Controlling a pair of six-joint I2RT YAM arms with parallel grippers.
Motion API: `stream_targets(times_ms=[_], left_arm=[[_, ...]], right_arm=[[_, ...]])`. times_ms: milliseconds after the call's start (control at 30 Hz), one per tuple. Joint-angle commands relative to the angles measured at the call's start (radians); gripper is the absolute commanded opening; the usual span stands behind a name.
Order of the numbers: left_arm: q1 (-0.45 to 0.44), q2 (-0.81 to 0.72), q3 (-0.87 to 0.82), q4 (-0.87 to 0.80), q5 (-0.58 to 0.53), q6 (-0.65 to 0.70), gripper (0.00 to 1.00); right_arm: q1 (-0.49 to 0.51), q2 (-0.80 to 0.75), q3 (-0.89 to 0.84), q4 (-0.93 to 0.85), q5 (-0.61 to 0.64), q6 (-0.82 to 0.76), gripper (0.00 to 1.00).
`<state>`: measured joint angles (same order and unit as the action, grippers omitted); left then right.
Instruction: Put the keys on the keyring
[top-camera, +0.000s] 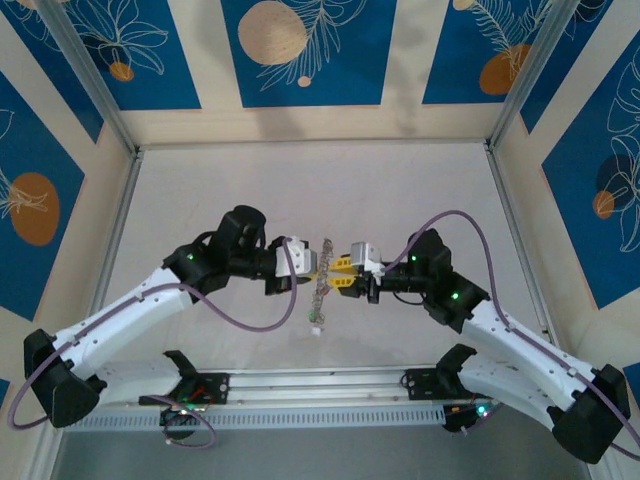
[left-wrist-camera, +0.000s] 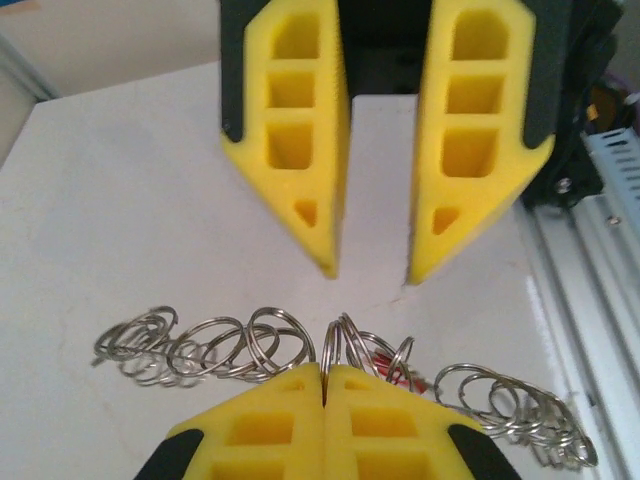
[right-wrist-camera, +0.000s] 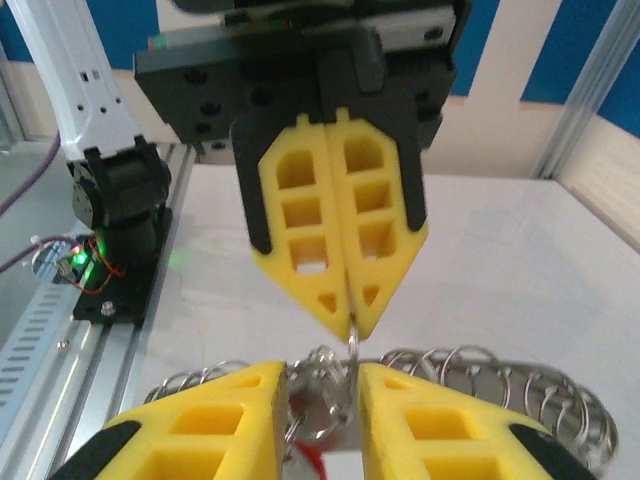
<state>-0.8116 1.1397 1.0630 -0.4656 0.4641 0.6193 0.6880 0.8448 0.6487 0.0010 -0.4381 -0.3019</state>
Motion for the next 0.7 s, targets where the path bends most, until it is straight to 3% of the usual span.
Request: stream_targets(times_ms=[0,200,300,500,667], left_arm=[[-0.025,0.017,0.096,-0.14,-0.127,0.101,0.0],[-0.051,0.027,0.135,-0.199,-0.194,0.143,0.0],[-0.069,0.034,0.155,-0.204,-0.229,0.137,0.0],[-0.071,0.051,0.19,-0.223,-0.167,0.123,0.0],[-0.074,0.048,0.195,-0.223,-0.164,0.138,0.0]], right_arm=[[0.007,-0.003,0.071,-0.281,0.053,-0.115,0.26],[0.028,0.018,0.074,-0.255,0.098,-0.121,0.22],[0.033,0.032,0.047,-0.173,0.091,-0.091,0.31],[0.035,0.056,-0.018,-0.016,0.073,-0.08,0.32],[0.035,0.055,-0.022,0.005,0.065,-0.133,0.41]])
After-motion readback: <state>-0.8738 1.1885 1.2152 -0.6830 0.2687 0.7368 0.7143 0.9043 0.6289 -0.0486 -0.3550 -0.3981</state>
